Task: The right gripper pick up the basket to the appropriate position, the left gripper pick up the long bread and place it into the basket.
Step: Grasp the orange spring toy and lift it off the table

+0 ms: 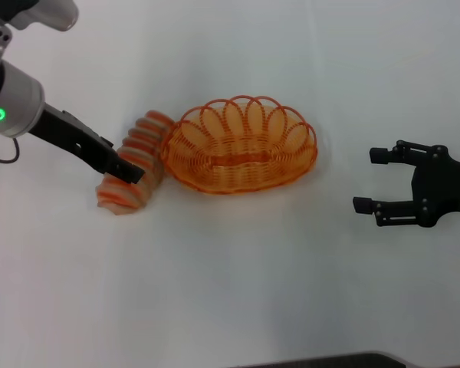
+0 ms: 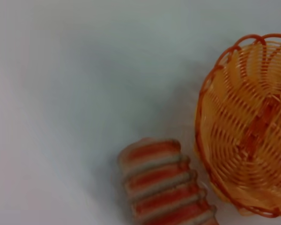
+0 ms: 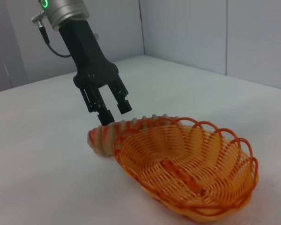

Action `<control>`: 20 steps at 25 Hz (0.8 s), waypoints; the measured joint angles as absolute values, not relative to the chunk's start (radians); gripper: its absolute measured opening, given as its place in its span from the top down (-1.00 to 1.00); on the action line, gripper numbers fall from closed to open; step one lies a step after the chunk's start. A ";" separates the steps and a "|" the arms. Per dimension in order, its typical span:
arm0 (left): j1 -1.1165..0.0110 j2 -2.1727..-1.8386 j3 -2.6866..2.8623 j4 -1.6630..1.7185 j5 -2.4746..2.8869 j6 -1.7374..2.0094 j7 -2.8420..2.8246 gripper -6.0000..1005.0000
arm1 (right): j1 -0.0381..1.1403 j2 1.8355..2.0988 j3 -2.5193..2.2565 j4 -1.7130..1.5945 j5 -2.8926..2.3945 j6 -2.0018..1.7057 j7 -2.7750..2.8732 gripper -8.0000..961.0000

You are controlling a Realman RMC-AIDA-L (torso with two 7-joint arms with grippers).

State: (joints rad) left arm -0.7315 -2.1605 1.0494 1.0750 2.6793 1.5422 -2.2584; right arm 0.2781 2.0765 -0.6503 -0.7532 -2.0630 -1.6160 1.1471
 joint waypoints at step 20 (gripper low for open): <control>-0.738 -2.162 1.113 1.011 2.695 1.482 -2.418 -0.53 | 0.293 2.078 -0.652 -0.752 -2.063 -1.604 1.154 -0.94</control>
State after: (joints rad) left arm -0.7377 -2.1624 1.1133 1.0110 2.6946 1.4822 -2.4176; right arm 0.2931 2.0785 -0.6524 -0.7525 -2.0632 -1.6044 1.1540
